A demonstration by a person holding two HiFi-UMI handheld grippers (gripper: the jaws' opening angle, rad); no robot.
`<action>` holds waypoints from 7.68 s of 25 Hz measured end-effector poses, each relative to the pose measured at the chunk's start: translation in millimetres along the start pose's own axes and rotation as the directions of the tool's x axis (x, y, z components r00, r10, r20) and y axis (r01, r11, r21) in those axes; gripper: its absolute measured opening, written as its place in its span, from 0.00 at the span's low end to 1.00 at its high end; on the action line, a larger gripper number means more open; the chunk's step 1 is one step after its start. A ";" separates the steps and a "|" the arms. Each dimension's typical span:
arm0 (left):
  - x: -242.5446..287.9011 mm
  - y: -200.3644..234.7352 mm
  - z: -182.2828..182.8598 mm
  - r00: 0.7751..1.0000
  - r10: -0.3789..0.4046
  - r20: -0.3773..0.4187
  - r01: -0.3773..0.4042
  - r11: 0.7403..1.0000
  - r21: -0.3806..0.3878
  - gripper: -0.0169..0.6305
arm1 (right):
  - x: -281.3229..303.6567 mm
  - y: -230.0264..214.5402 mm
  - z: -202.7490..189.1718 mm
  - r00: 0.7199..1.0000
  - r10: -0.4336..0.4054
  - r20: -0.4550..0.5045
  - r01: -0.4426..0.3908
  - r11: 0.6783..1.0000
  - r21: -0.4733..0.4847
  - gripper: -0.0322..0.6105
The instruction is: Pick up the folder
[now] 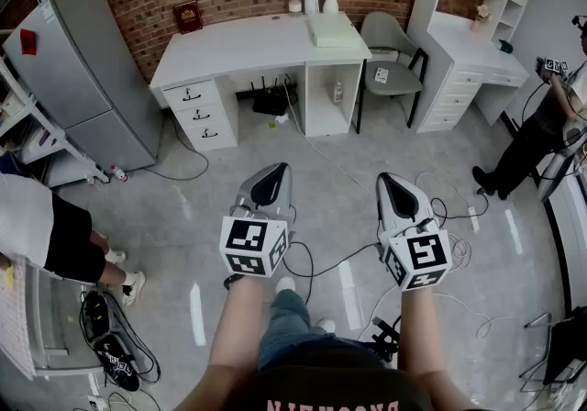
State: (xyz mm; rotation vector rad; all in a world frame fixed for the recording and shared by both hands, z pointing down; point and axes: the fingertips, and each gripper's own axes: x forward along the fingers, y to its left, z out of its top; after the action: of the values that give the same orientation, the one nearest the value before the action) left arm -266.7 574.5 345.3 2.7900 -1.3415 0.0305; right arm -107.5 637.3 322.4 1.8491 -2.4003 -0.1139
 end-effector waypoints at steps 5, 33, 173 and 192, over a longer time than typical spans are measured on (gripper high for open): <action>-11.6 -27.5 7.9 1.000 0.013 0.016 -0.013 1.000 0.019 0.02 | -27.1 -5.4 3.7 1.000 0.012 0.016 -0.012 1.000 0.002 0.05; 201.1 72.5 12.9 0.998 -0.054 0.029 0.054 0.999 0.009 0.02 | 169.8 -102.6 -11.6 0.999 -0.045 0.003 0.045 0.999 -0.010 0.05; 966.9 420.2 -249.4 0.787 -0.288 -0.545 -0.244 0.666 -0.704 0.43 | 952.7 -534.7 -345.2 0.642 0.457 -0.616 0.036 0.785 0.619 0.49; 966.8 419.9 -229.6 0.780 -0.279 -0.560 -0.232 0.702 -0.673 0.41 | 948.4 -532.1 -333.2 0.642 0.458 -0.615 0.038 0.782 0.622 0.46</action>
State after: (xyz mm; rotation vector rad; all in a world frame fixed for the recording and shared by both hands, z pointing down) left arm 9.5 -430.2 624.6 1.8525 -0.8593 0.3363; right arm 207.2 -413.2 624.4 1.2788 -2.0807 1.3058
